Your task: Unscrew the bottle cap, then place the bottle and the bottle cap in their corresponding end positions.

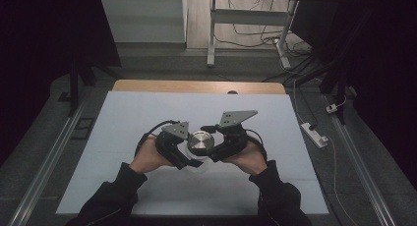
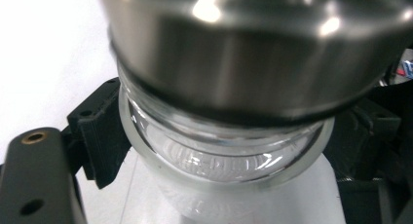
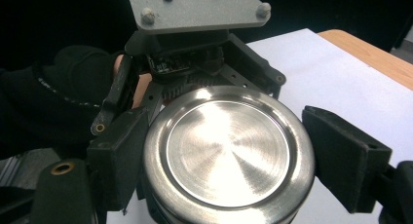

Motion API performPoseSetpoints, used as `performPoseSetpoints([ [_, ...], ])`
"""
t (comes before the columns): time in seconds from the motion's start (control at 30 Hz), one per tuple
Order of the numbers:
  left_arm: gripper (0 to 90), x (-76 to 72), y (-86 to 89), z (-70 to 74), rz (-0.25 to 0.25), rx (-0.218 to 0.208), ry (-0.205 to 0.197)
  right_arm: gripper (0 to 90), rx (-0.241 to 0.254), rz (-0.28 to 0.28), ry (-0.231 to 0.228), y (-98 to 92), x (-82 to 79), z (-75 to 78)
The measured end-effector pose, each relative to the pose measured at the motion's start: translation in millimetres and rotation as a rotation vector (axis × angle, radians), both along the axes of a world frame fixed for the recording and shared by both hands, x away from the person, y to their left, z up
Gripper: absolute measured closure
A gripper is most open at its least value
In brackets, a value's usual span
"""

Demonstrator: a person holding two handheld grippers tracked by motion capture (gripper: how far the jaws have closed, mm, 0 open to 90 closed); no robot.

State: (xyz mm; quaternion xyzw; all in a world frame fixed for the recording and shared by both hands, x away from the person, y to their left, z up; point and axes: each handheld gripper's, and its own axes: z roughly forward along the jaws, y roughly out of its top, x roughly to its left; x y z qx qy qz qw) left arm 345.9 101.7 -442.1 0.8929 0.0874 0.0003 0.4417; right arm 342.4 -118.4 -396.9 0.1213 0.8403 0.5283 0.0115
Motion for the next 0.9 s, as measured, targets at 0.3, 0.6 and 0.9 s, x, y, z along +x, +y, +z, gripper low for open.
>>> performPoseSetpoints([
  [0.3, 15.8, 8.0, 7.3, -4.0, 0.101, 0.010, 0.005, 19.9, -0.002, -0.039, -0.023, -4.6, -1.2, 3.4],
  [0.6, 15.8, 16.4, 14.3, -8.4, 0.209, 0.006, 0.008, 19.8, -0.017, -0.059, -0.033, -6.8, -3.3, 1.0],
  [0.9, 15.8, 24.4, 19.9, -9.8, 0.273, -0.004, -0.002, 19.8, -0.021, -0.070, -0.038, -8.8, -9.3, 0.6],
])
